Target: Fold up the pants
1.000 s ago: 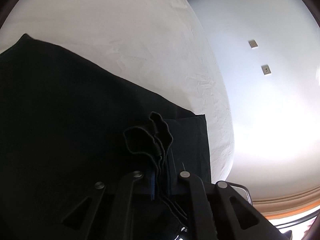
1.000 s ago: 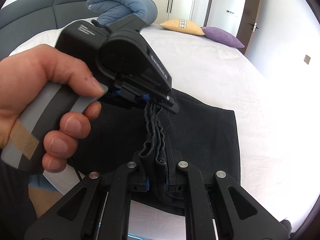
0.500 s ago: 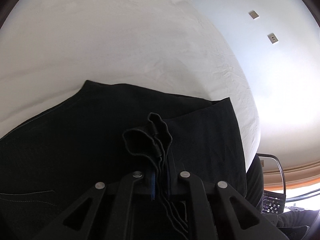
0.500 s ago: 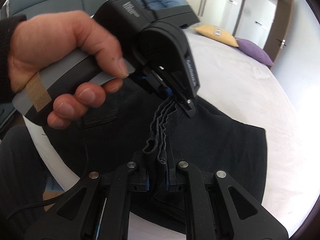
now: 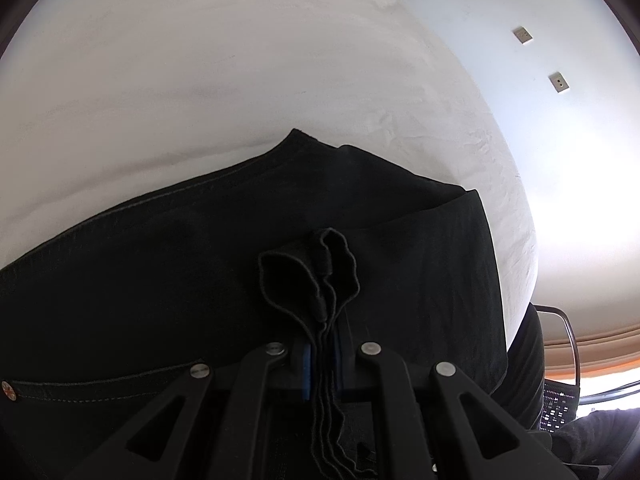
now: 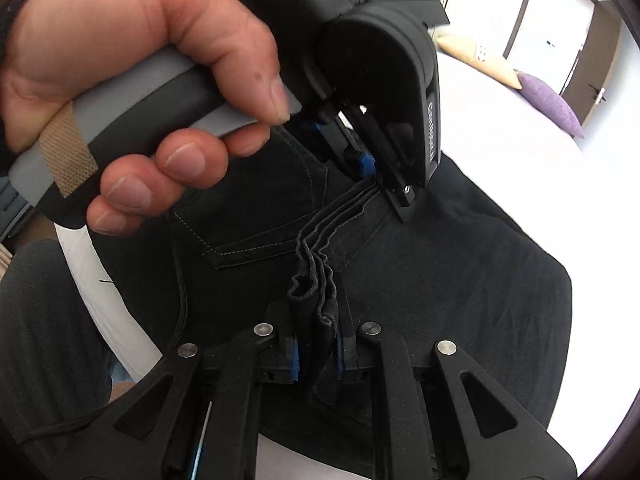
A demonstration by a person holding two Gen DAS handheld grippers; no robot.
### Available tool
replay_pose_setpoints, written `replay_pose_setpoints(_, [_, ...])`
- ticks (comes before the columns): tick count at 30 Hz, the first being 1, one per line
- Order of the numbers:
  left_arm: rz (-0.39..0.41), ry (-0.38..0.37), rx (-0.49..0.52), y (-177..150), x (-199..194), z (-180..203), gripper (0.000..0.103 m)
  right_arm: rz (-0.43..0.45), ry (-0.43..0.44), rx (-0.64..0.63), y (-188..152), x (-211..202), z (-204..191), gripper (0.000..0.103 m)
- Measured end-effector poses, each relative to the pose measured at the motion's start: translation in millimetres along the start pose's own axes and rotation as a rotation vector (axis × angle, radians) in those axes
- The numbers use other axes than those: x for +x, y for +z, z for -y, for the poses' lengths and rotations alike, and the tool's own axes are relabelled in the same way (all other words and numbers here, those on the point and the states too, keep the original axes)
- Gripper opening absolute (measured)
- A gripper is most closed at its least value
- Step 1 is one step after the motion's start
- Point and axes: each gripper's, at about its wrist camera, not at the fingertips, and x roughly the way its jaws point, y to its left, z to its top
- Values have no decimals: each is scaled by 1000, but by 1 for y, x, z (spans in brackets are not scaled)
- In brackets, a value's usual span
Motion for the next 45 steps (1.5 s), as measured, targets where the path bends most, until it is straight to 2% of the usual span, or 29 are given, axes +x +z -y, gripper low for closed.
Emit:
replay_pose_setpoints(3, [13, 1, -2, -2, -1, -3, 13, -26, 34, 52, -11, 2, 7, 14])
replay_pose_setpoints(4, [23, 8, -2, -2, -4, -5, 18, -40, 61, 71, -14, 0, 10, 16])
replay_pose_setpoints(5, [44, 38, 3, -3, -6, -1, 30, -49, 86, 88, -18, -4, 15, 21])
replay_pose_setpoints(6, [65, 74, 8, -4, -11, 2, 38, -56, 118, 108, -24, -10, 19, 28])
replay_pose_setpoints(7, [89, 112, 14, -5, -17, 5, 53, -54, 169, 137, -31, -21, 26, 34])
replay_pose_setpoints(8, [123, 164, 22, -8, -26, 9, 66, -42, 211, 166, -40, -30, 35, 57])
replay_pose_setpoints(9, [151, 217, 34, -11, -33, 14, 69, -16, 268, 209, -50, -44, 46, 66])
replay_pose_setpoints(11, [200, 275, 76, -20, -45, 32, 70, 28, 377, 312, -67, -68, 73, 66])
replay_pose_setpoints(13, [250, 268, 123, -35, -53, 58, 70, 51, 502, 448, -84, -83, 113, 66])
replay_pose_setpoints(16, [253, 289, 155, -58, -42, 81, 70, 102, 639, 620, -109, -93, 188, 63])
replay_pose_setpoints(17, [241, 303, 163, -68, -32, 87, 68, 109, 659, 662, -117, -93, 213, 58])
replay_pose_setpoints(21, [151, 305, 112, -96, 9, 79, 67, 79, 703, 766, -138, -76, 292, 52])
replay_pose_setpoints(23, [185, 391, 186, -111, 18, 88, 68, 63, 764, 801, -132, -60, 332, 52])
replay_pose_setpoints(24, [187, 429, 215, -116, 23, 92, 69, 70, 755, 823, -132, -53, 345, 52])
replay_pose_setpoints(25, [196, 444, 215, -119, 25, 93, 69, 72, 754, 842, -132, -43, 359, 52])
replay_pose_setpoints(27, [202, 417, 167, -119, 25, 89, 70, 66, 825, 883, -123, -19, 385, 52])
replay_pose_setpoints(28, [198, 401, 147, -117, 24, 87, 70, 44, 846, 915, -126, -4, 390, 52])
replay_pose_setpoints(31, [175, 398, 154, -114, 26, 86, 71, -55, 833, 934, -141, 31, 395, 48])
replay_pose_setpoints(34, [170, 390, 151, -112, 27, 85, 71, -30, 864, 900, -168, 13, 382, 45])
replay_pose_setpoints(37, [179, 378, 153, -112, 29, 83, 71, -56, 894, 840, -188, -12, 346, 45])
replay_pose_setpoints(38, [182, 375, 152, -112, 28, 82, 71, -67, 895, 815, -191, -17, 321, 45])
replay_pose_setpoints(41, [192, 374, 152, -115, 26, 81, 71, -74, 921, 758, -209, -41, 277, 45])
replay_pose_setpoints(45, [215, 370, 149, -132, 11, 71, 71, -51, 898, 794, -234, -69, 257, 45])
